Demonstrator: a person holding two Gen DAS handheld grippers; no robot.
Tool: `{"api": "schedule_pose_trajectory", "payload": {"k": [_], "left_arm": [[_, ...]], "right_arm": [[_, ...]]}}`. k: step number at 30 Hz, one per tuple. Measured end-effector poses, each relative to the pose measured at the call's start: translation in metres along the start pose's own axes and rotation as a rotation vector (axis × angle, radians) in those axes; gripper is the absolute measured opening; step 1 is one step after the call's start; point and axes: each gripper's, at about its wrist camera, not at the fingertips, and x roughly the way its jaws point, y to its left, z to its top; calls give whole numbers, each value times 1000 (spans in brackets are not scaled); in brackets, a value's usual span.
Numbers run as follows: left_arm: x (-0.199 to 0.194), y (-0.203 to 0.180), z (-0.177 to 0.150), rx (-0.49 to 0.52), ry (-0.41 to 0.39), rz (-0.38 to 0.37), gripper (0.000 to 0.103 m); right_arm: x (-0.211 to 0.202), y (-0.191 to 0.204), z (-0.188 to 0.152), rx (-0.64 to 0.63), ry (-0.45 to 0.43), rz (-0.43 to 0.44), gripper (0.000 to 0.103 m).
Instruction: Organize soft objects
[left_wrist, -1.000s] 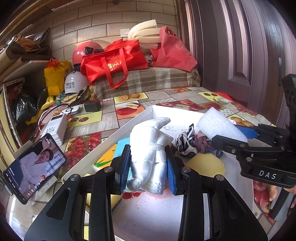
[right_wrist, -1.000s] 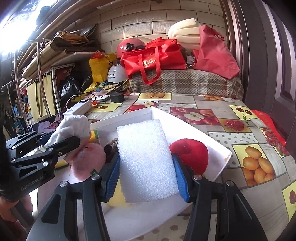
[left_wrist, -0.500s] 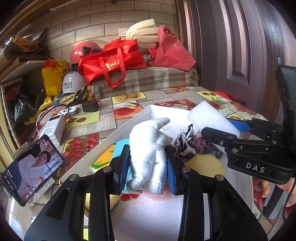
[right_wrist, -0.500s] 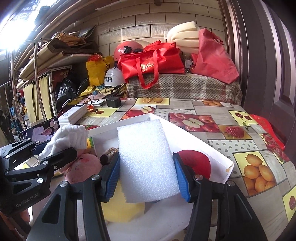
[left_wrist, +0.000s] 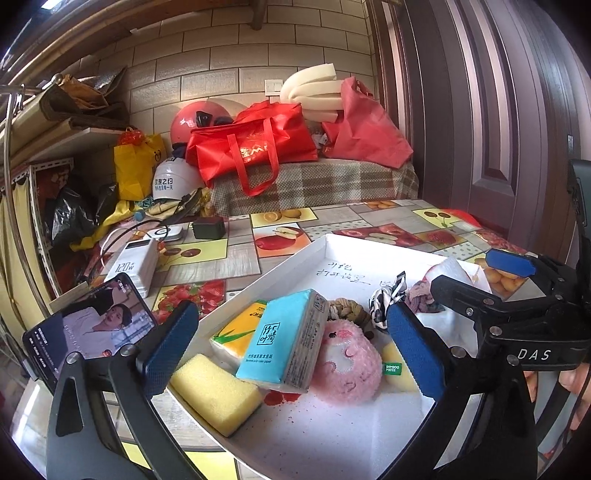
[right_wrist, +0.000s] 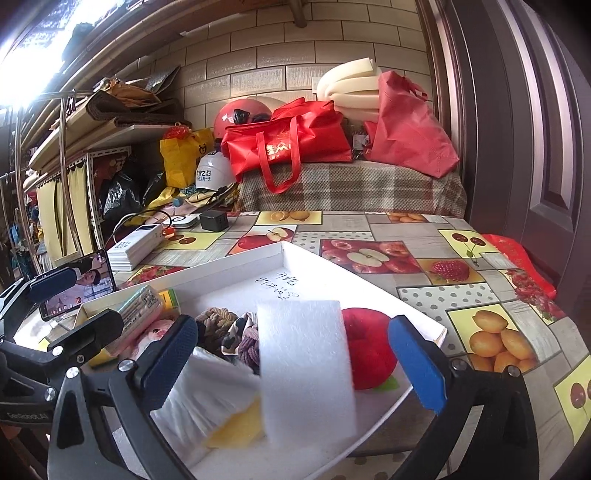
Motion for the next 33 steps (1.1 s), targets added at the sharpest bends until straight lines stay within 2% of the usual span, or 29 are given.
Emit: {"api": "schedule_pose_trajectory", "payload": {"k": [24,33], "left_arm": [[-7,9,-2,-43,-34,38,103],[-14,11,-3,-65,-49,79,103]], "right_arm": [[-9,-3,-1,23,-60,-25,103],[-20,-8,-4,46,-88,-32,103]]}}
